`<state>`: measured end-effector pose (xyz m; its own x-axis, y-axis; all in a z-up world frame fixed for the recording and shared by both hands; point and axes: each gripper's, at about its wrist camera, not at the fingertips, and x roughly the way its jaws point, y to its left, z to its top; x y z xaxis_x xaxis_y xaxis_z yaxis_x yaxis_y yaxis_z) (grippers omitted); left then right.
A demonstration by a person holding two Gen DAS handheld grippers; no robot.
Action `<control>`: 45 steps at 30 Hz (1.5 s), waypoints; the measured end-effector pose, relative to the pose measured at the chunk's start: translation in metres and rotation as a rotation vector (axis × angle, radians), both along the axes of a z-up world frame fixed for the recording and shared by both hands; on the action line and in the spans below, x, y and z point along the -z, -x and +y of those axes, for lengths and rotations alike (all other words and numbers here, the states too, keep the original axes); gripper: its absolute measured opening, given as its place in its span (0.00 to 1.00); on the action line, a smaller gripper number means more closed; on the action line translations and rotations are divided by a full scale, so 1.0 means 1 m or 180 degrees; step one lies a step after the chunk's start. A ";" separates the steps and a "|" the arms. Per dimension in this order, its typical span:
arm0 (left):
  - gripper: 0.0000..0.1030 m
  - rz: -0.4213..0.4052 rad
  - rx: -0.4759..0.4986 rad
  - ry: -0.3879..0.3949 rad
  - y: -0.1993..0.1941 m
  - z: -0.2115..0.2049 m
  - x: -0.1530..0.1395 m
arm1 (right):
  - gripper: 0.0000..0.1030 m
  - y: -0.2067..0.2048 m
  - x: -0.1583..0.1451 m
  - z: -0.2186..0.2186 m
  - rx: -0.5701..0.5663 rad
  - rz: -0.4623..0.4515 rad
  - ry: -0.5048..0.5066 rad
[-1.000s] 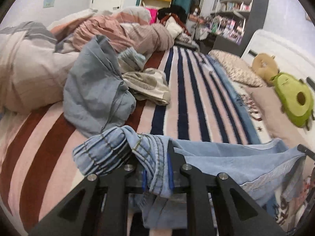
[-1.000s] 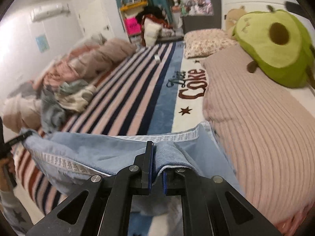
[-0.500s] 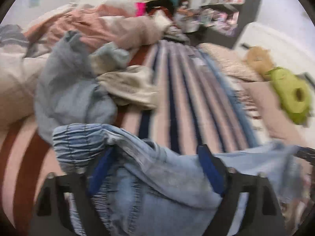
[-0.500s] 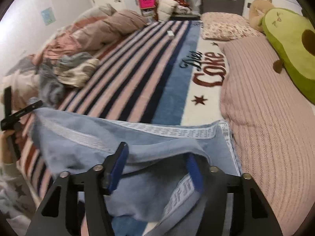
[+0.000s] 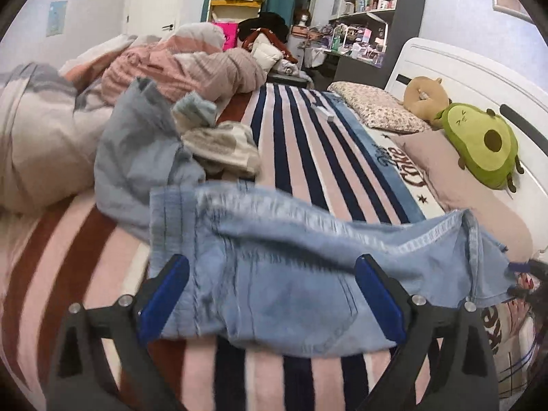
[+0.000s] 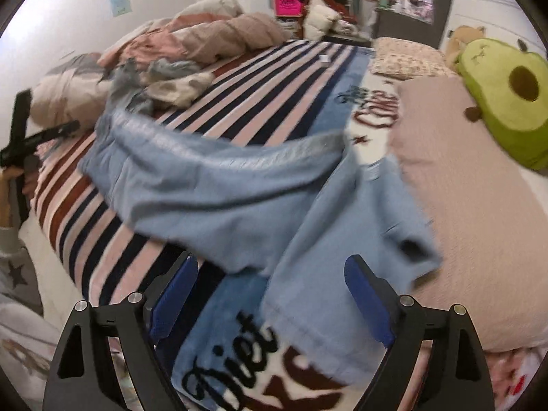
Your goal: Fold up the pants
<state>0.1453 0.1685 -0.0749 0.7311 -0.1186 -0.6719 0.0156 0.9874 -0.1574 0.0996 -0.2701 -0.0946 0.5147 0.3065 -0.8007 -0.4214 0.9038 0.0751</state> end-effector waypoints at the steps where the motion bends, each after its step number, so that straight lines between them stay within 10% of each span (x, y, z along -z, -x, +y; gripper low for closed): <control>1: 0.93 0.0013 -0.0009 0.0021 0.002 -0.004 0.005 | 0.83 0.004 0.013 0.005 -0.0036 0.0003 0.0069; 13: 0.93 0.0181 -0.0064 0.0185 0.020 -0.032 0.034 | 0.80 0.002 0.088 0.024 0.0173 -0.0630 0.1680; 15: 0.93 0.0183 -0.0072 0.0120 0.019 -0.033 0.034 | 0.63 0.001 0.086 0.020 0.0282 -0.0809 0.1875; 17: 0.93 0.0172 -0.0081 0.0099 0.017 -0.033 0.034 | 0.16 -0.004 0.077 0.012 0.0465 -0.0907 0.1938; 19: 0.93 0.0157 -0.0072 0.0109 0.012 -0.032 0.033 | 0.03 -0.013 0.061 -0.003 0.0624 -0.0888 0.1784; 27: 0.93 0.0145 0.0040 0.0115 -0.015 -0.036 0.031 | 0.03 -0.068 -0.024 -0.066 0.0934 -0.0697 0.0800; 33: 0.93 0.0262 0.0121 0.0073 -0.042 -0.042 0.046 | 0.03 -0.119 -0.046 -0.119 0.1473 -0.0517 0.0812; 40: 0.93 0.0151 0.0234 0.0072 -0.052 -0.047 0.034 | 0.60 -0.112 -0.067 -0.111 0.1402 -0.0729 0.0624; 45: 0.93 0.0251 0.0432 0.0177 -0.064 -0.055 0.035 | 0.62 -0.108 -0.060 -0.044 0.0436 -0.0621 0.0096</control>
